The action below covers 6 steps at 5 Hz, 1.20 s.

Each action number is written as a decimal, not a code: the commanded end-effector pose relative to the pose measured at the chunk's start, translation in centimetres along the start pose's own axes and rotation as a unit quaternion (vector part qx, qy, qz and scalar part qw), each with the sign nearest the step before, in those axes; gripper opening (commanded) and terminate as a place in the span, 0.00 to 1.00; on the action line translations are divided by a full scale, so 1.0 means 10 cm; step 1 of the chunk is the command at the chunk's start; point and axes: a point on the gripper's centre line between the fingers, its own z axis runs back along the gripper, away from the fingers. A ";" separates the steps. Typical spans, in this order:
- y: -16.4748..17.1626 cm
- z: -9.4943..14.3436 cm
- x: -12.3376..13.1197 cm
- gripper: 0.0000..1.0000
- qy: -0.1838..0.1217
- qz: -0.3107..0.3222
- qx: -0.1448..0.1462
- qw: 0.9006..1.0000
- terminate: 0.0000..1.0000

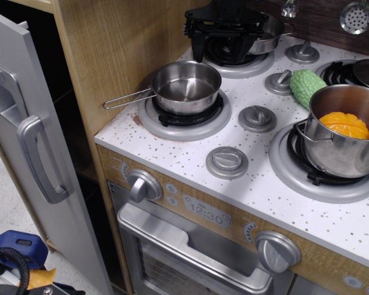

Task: Pick up pan from stove

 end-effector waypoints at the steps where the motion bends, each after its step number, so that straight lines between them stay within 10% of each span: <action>1: 0.00 0.00 0.00 1.00 0.000 0.000 0.000 1.000 0.00; 6: 0.00 -0.33 0.05 1.00 0.008 0.002 -0.034 0.999 0.00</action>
